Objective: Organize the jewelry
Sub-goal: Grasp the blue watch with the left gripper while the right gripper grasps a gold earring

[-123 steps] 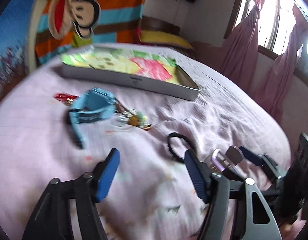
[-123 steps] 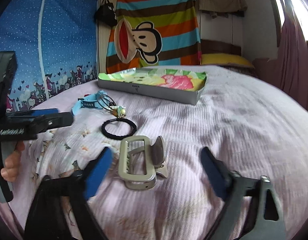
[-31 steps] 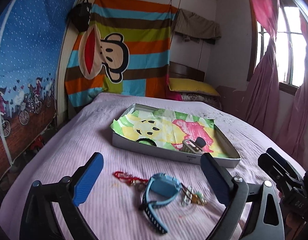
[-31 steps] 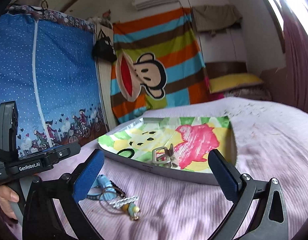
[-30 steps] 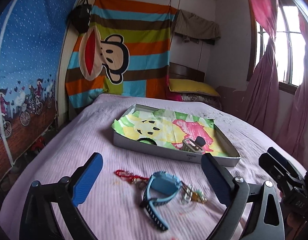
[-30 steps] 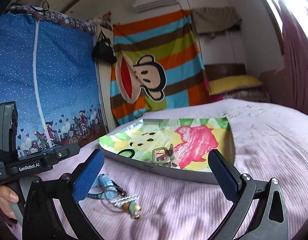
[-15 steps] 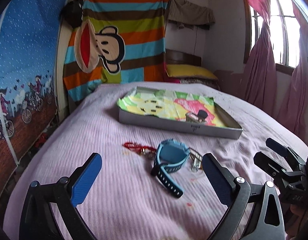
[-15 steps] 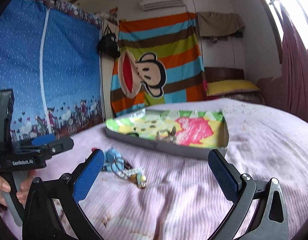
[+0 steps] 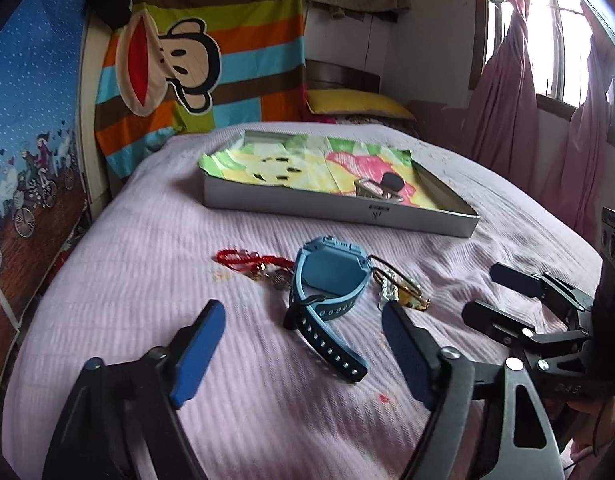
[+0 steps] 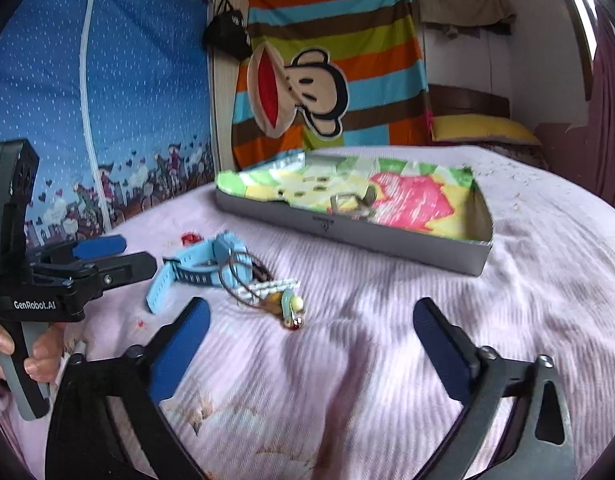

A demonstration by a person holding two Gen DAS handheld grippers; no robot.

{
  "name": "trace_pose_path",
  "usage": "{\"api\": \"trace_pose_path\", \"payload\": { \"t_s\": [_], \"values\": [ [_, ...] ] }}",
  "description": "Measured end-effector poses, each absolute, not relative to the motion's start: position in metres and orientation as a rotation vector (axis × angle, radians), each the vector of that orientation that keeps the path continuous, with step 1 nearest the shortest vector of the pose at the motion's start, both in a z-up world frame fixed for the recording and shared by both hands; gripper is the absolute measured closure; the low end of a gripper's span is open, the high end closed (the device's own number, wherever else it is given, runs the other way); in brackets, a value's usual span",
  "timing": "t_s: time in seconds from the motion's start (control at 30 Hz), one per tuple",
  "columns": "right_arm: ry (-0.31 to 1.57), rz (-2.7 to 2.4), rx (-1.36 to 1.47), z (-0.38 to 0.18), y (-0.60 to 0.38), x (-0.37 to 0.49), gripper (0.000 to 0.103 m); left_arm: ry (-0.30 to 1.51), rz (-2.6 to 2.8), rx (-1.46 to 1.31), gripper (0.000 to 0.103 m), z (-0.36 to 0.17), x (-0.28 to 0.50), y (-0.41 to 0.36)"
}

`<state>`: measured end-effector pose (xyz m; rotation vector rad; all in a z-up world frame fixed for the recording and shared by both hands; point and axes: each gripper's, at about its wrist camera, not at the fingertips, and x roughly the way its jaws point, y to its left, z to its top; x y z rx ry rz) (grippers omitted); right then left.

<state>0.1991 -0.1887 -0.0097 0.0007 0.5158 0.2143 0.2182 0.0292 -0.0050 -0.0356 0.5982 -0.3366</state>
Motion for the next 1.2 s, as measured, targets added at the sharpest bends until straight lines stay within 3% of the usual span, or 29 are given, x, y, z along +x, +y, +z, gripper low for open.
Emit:
{"api": "trace_pose_path", "payload": {
  "t_s": [0.03,0.4,0.67,0.9,1.0,1.2],
  "values": [
    [0.529,0.216,-0.002,-0.011,-0.187,0.202,0.025,0.607,-0.340,-0.037,0.031,-0.006,0.220,0.029],
    [0.704,0.258,0.044,-0.034,-0.187,0.236,0.053,0.668,-0.374,-0.059,0.058,-0.016,0.242,0.023],
    [0.775,0.259,-0.033,-0.040,-0.172,0.258,0.059,0.692,-0.383,-0.065,0.069,-0.021,0.251,0.019],
    [0.788,0.291,-0.057,-0.039,-0.167,0.260,0.071,0.695,-0.381,-0.090,0.082,-0.024,0.251,0.021],
    [0.793,0.312,-0.064,-0.039,-0.165,0.260,0.081,0.688,-0.387,-0.090,0.086,-0.025,0.249,0.021],
    [0.808,0.357,-0.073,-0.040,-0.163,0.263,0.089,0.673,-0.401,-0.085,0.089,-0.025,0.244,0.018]
  ]
}}
